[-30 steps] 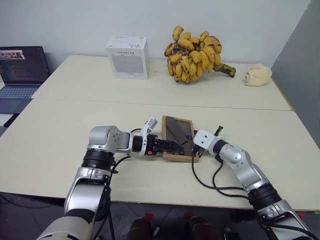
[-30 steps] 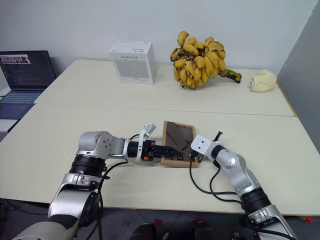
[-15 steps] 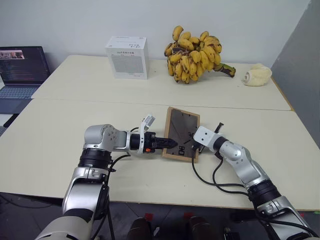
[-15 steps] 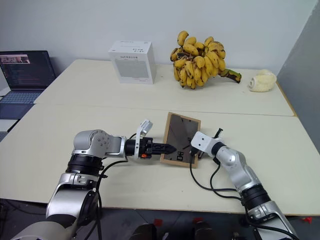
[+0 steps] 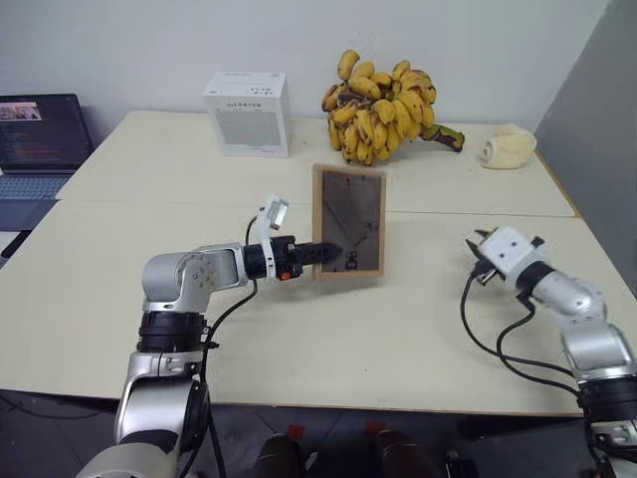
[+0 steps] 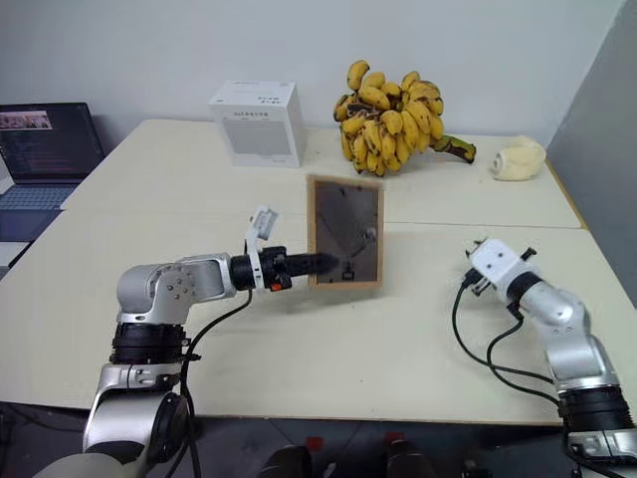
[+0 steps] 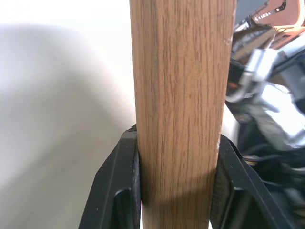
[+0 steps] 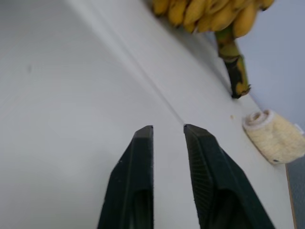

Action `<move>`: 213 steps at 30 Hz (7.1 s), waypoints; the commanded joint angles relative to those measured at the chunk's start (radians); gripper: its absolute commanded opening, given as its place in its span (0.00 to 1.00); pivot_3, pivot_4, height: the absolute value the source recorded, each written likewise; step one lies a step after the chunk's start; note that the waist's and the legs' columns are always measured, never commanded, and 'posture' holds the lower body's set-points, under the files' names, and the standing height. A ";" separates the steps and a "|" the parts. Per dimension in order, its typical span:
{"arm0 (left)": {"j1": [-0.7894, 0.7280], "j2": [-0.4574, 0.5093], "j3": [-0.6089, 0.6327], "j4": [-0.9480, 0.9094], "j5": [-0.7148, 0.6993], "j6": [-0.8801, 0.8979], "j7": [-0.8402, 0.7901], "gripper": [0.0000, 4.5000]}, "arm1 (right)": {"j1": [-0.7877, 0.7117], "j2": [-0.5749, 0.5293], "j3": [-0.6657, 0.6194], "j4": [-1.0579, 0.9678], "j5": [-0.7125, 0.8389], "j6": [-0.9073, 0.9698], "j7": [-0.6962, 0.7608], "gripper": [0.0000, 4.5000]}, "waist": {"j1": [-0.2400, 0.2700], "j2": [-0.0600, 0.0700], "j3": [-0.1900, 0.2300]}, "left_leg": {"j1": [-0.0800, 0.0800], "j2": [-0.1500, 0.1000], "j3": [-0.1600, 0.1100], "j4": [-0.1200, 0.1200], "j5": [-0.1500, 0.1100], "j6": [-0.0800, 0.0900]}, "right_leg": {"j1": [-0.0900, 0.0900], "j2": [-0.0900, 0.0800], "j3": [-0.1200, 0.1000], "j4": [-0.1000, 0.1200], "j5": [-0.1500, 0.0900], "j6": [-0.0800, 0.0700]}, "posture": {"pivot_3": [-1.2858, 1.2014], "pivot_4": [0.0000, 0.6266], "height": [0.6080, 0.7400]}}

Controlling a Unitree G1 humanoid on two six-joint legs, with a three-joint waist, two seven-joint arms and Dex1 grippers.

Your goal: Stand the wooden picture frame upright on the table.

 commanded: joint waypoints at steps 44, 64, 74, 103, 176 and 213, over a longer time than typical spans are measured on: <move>-0.223 -0.043 -0.143 0.211 0.179 -0.494 -0.060 0.28 | -0.296 0.349 0.026 -0.469 0.592 0.598 -0.225 0.71 | 0.009 0.000 0.000 | -0.013 -0.001 -0.004 0.000 0.000 0.000 | -0.011 0.000 -0.004 -0.001 0.000 0.000 | 0.52 0.24 1.00; -0.222 -0.034 -0.137 0.152 0.164 -0.451 -0.077 0.28 | -0.250 0.112 0.075 -0.396 0.376 0.487 -0.143 0.90 | 0.010 0.000 0.000 | -0.014 -0.001 -0.004 0.001 0.000 0.000 | -0.013 0.000 -0.004 0.000 0.000 0.000 | 0.52 0.24 1.00; -0.181 0.087 -0.106 0.000 0.050 -0.050 -0.057 0.28 | -0.025 -0.266 0.130 -0.104 -0.047 -0.207 0.001 0.90 | 0.013 0.001 0.001 | -0.015 -0.001 -0.003 0.001 0.000 0.000 | -0.013 0.000 -0.003 -0.001 0.000 0.000 | 0.52 0.24 1.00; -0.281 0.367 -0.051 0.141 -1.110 0.575 0.624 0.28 | -0.570 -0.118 0.603 0.626 -1.262 -1.012 -1.355 0.90 | 0.004 0.001 0.002 | -0.013 -0.004 -0.005 0.017 0.003 -0.002 | -0.014 -0.001 -0.001 0.019 0.000 0.000 | 0.52 0.24 1.00; 0.831 0.437 0.688 -0.862 -0.583 -0.234 0.386 0.69 | -0.663 0.247 0.372 1.119 -0.055 -1.048 -0.038 0.28 | -0.028 -0.007 0.009 | 0.004 -0.002 -0.006 0.015 0.002 0.001 | 0.006 -0.001 -0.004 0.016 -0.001 -0.003 | 0.52 0.24 1.00; 0.768 0.434 0.460 -0.887 -0.431 -0.346 0.431 0.71 | -0.220 0.370 0.275 0.470 0.257 -0.018 0.482 0.72 | -0.019 0.000 0.014 | 0.001 0.001 -0.003 0.009 0.001 0.000 | -0.002 0.002 -0.002 0.014 -0.007 -0.003 | 0.52 0.24 1.00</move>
